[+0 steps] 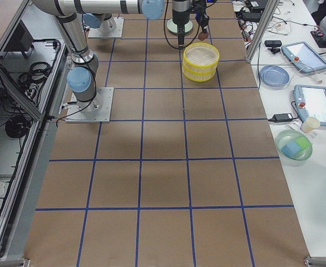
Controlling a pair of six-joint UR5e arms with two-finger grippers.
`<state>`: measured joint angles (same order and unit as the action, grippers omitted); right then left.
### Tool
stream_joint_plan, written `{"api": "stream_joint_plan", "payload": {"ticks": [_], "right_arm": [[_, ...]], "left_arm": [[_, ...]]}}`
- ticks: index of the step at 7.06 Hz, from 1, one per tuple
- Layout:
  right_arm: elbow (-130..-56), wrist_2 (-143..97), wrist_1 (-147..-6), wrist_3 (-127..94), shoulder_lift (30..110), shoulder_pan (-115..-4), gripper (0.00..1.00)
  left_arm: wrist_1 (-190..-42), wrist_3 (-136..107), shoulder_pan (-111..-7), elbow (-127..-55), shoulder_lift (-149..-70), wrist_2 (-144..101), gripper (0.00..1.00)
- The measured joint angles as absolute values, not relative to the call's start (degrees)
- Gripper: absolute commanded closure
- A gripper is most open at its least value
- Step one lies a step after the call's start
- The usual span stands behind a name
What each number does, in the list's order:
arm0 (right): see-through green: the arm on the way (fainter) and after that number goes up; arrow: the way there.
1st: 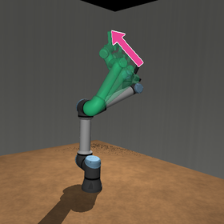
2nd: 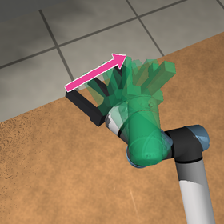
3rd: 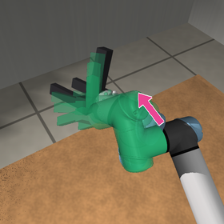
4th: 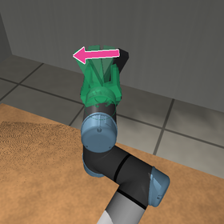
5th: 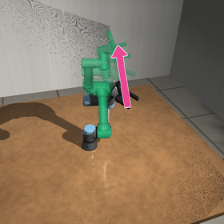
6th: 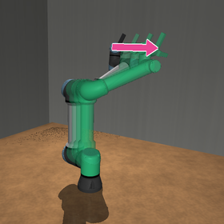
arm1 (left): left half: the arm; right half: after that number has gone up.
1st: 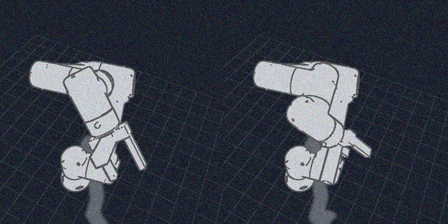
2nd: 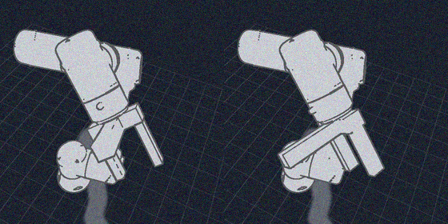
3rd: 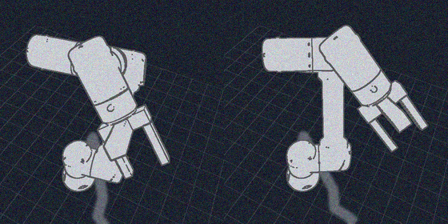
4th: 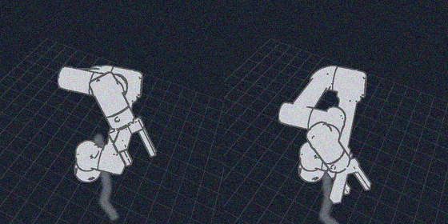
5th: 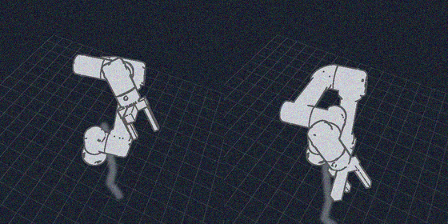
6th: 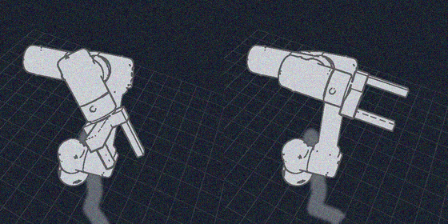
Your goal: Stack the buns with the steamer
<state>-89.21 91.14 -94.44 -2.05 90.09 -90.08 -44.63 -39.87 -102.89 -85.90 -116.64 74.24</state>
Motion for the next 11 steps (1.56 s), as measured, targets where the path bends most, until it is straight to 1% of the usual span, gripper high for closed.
{"api": "stream_joint_plan", "payload": {"ticks": [1, 2, 3, 4, 6, 8, 11], "right_arm": [[-88.63, 91.39, -94.01, -2.3, 90.12, -91.22, 0.0], [-88.4, 91.52, -93.51, -2.48, 90.04, -91.85, 0.0], [-88.36, 91.49, -93.28, -2.69, 89.84, -92.11, 0.0], [-88.35, 91.35, -93.18, -2.92, 89.67, -92.22, 0.0], [-88.44, 91.08, -93.15, -3.5, 89.6, -92.28, 0.0], [-88.43, 91.22, -93.18, -3.68, 89.62, -92.34, 0.0], [-87.99, 91.56, -93.47, -3.53, 89.48, -92.37, 0.0]], "left_arm": [[-44.53, -41.25, -103.22, -86.18, -117.58, 74.2, 0.73], [-44.68, -42.08, -103.42, -86.37, -118.26, 74.18, 0.25], [-44.84, -42.98, -103.55, -86.49, -118.62, 74.18, 0.06], [-45.03, -44.21, -103.58, -86.59, -118.76, 74.18, 0.02], [-46.77, -45.29, -103.61, -86.57, -118.19, 74.22, 0.01], [-54.23, -41.67, -102.13, -85.77, -115.01, 74.67, 0.0], [-66.57, -24.15, -92.89, -85.45, -107.58, 77.15, 0.0]]}}
